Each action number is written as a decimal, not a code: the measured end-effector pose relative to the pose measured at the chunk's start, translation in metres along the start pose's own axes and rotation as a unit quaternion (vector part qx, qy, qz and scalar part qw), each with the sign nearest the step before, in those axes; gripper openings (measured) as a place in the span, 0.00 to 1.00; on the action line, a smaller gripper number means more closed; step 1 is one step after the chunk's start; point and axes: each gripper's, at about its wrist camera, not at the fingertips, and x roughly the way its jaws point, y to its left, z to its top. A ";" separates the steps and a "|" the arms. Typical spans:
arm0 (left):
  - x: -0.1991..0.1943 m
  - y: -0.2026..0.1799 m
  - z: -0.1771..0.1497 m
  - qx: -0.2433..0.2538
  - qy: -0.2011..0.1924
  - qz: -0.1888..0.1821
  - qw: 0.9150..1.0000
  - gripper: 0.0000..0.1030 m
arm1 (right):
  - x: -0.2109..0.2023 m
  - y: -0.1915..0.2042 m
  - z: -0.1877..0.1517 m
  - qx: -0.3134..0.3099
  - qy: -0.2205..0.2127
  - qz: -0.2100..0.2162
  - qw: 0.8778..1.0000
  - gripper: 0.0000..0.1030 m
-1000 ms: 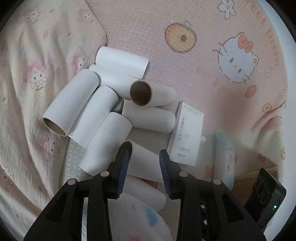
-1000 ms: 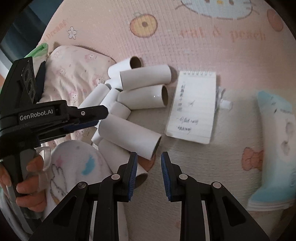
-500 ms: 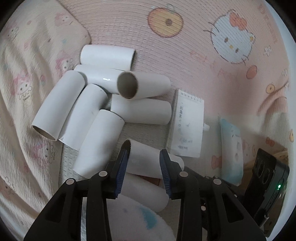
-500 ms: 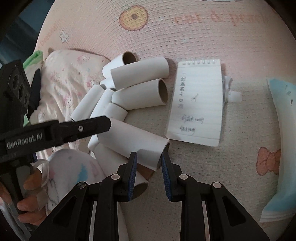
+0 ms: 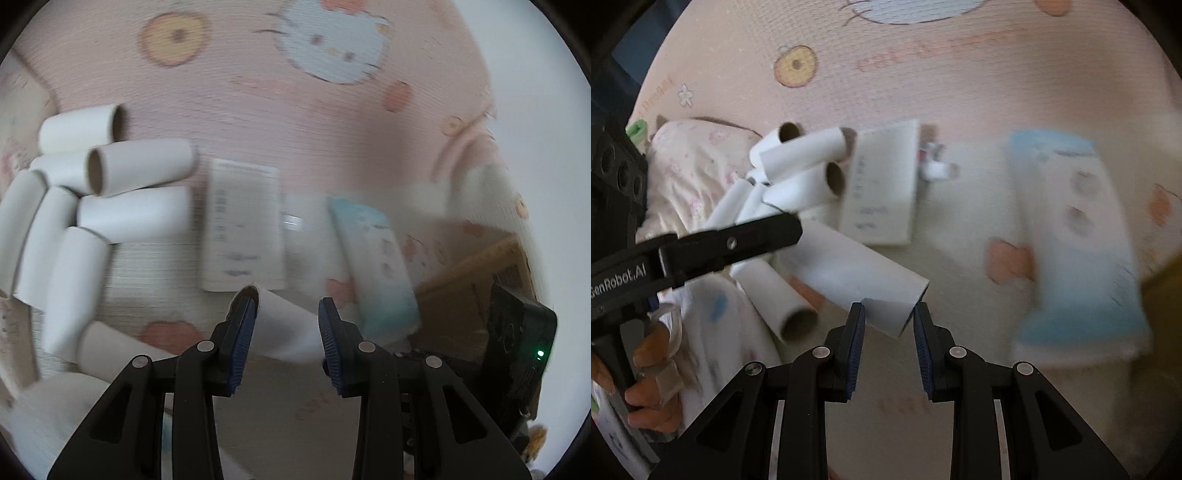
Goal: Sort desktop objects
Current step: 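Move the left tool down onto a white tube in the pile, then close the left tool on the tube and stand it upright while the right tool closes around it, then carry the held white tube with the left tool over the cardboard box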
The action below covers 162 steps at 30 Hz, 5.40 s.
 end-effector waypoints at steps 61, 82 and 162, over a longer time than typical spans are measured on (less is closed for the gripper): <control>0.071 -0.021 -0.066 -0.131 0.119 -0.066 0.982 0.40 | -0.012 -0.031 -0.059 -0.038 0.056 -0.015 0.998 0.39; 0.067 -0.027 -0.074 -0.122 0.129 -0.087 0.980 0.47 | -0.007 -0.008 -0.084 -0.048 0.054 -0.030 0.997 0.41; 0.100 -0.319 0.009 -0.016 0.177 -0.061 0.982 0.45 | -0.230 -0.189 -0.011 0.063 0.025 -0.077 0.995 0.41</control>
